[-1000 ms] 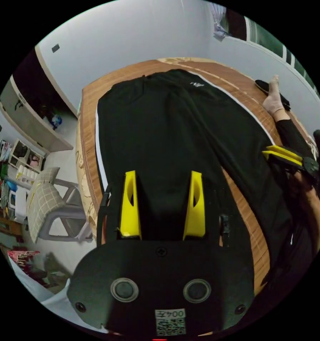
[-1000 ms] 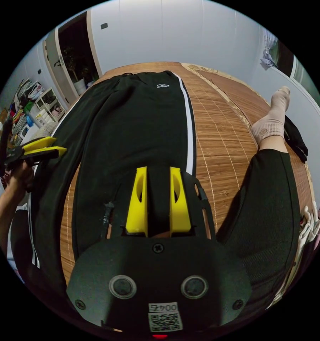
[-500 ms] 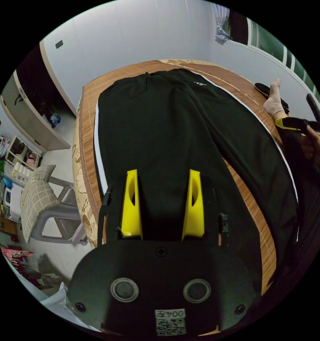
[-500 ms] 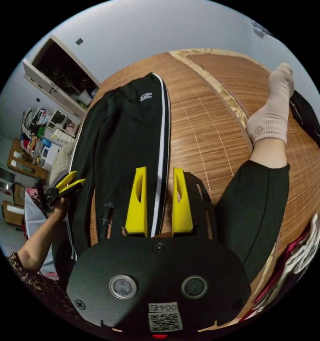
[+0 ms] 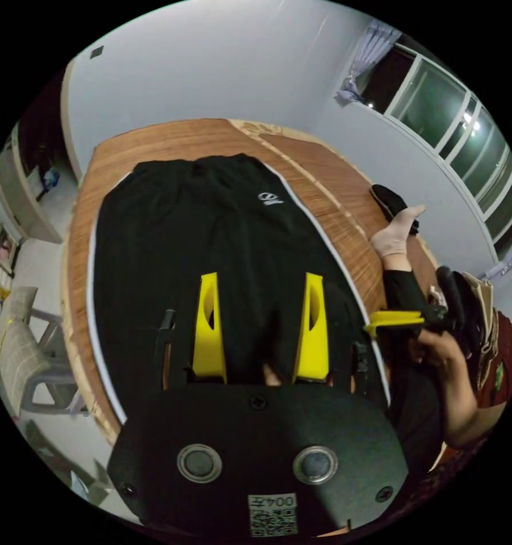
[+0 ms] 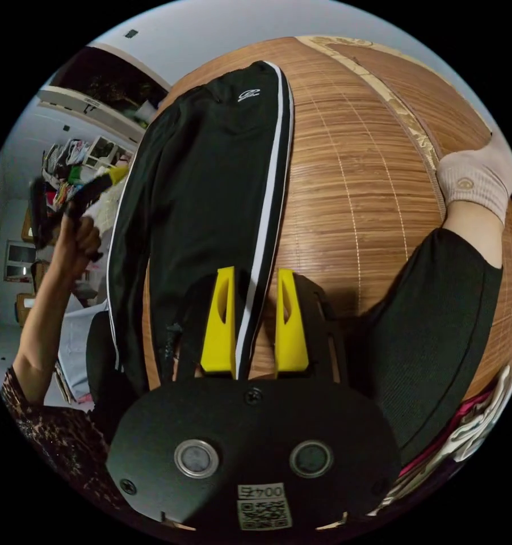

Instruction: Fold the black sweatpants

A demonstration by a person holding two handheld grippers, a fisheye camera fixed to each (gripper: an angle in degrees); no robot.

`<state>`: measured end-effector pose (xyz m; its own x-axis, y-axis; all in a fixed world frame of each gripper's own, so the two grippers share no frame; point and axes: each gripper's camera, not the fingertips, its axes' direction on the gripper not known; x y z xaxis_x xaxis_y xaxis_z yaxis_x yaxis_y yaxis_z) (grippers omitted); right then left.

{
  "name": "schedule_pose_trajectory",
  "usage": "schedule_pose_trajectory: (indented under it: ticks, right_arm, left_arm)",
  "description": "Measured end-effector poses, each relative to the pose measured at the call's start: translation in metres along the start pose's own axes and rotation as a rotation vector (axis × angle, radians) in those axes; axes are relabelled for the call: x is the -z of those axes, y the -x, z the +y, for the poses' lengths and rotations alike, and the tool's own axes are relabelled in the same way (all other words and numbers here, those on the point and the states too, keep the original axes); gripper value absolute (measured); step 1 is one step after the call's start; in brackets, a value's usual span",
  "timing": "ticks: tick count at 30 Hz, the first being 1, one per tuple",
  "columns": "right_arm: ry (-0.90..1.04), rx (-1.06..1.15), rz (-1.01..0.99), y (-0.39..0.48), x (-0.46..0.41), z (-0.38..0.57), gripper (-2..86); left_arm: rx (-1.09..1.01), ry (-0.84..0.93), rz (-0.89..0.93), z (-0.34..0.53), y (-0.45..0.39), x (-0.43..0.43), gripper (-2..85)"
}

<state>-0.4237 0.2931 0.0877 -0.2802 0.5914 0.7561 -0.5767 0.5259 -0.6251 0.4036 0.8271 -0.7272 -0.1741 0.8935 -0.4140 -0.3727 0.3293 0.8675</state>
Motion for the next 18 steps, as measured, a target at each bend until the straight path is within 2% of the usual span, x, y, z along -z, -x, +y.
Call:
schedule_pose_trajectory:
  ticks: [3, 6, 9, 13, 16, 18]
  right_arm:
    - [0.061, 0.020, -0.039, 0.002, -0.002, -0.002, 7.3]
    - [0.074, 0.038, -0.039, 0.005, -0.001, -0.002, 6.7]
    - [0.094, 0.046, -0.062, 0.007, -0.001, -0.003, 6.3]
    - [0.110, 0.080, -0.059, 0.015, -0.001, -0.004, 5.8]
    - [0.129, 0.100, -0.047, 0.023, -0.003, -0.004, 6.5]
    - [0.129, 0.110, -0.019, 0.030, -0.003, -0.003, 7.5]
  left_arm:
    - [-0.079, 0.068, 0.042, -0.066, -0.050, -0.045, 20.7]
    - [-0.154, 0.159, -0.040, -0.115, -0.090, -0.095, 21.9]
    - [-0.156, 0.275, -0.096, -0.144, -0.105, -0.140, 22.6]
    - [-0.125, 0.308, -0.152, -0.158, -0.107, -0.162, 21.8]
    - [-0.137, 0.308, -0.209, -0.161, -0.105, -0.169, 18.7]
    - [-0.176, 0.298, -0.252, -0.162, -0.102, -0.168, 12.3]
